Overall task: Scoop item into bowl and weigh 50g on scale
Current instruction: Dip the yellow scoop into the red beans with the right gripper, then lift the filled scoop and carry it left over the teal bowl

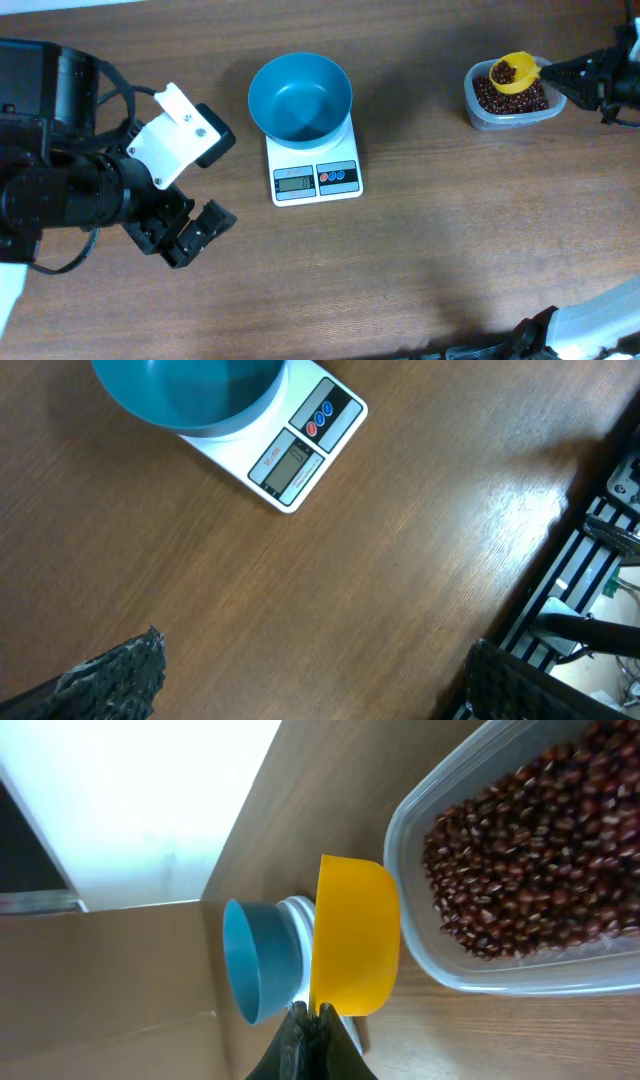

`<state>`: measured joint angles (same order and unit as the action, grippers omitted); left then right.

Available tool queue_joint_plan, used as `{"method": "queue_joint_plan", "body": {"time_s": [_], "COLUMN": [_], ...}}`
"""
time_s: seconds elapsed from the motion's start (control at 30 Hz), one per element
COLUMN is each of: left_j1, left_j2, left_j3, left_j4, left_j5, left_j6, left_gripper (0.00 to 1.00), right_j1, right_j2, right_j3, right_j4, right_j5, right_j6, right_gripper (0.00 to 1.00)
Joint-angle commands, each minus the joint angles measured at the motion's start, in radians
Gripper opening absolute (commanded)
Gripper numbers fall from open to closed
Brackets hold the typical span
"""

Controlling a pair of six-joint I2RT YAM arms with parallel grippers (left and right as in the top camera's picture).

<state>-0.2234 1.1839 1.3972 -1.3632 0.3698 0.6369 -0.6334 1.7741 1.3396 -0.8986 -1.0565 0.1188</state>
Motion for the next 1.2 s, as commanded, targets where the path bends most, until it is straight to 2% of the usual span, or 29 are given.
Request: {"method": "queue_joint_plan", "body": {"time_s": [0.0,0.6,1.0,1.17], "left_j1": [-0.004,-0.004,-0.004,-0.004], "left_j2": [0.003,0.003,0.003,0.003], "left_j3": [-0.003,-0.003,-0.003,-0.003], "left_j4": [-0.001,-0.001,-0.001,-0.001], "left_j5": [0.001,0.001,0.001,0.001], "left_j6": [0.023,0.023,0.023,0.023], "left_gripper": [0.99,0.99,0.99,0.99], "right_j1": [0.011,0.33,0.557,0.614], "right_j2": [-0.002,-0.002,-0.002,-0.002], "right_j3": [0.016,0.017,0.016,0.016], "right_j4": [-0.019,-0.016,0.145,0.277], "right_j5": [-0.099,-0.219,-0.215,-0.18], "right_j6": [-0.067,-0.066,-0.032,0.056], "right_gripper": [0.04,0.04,0.04,0.04]}}
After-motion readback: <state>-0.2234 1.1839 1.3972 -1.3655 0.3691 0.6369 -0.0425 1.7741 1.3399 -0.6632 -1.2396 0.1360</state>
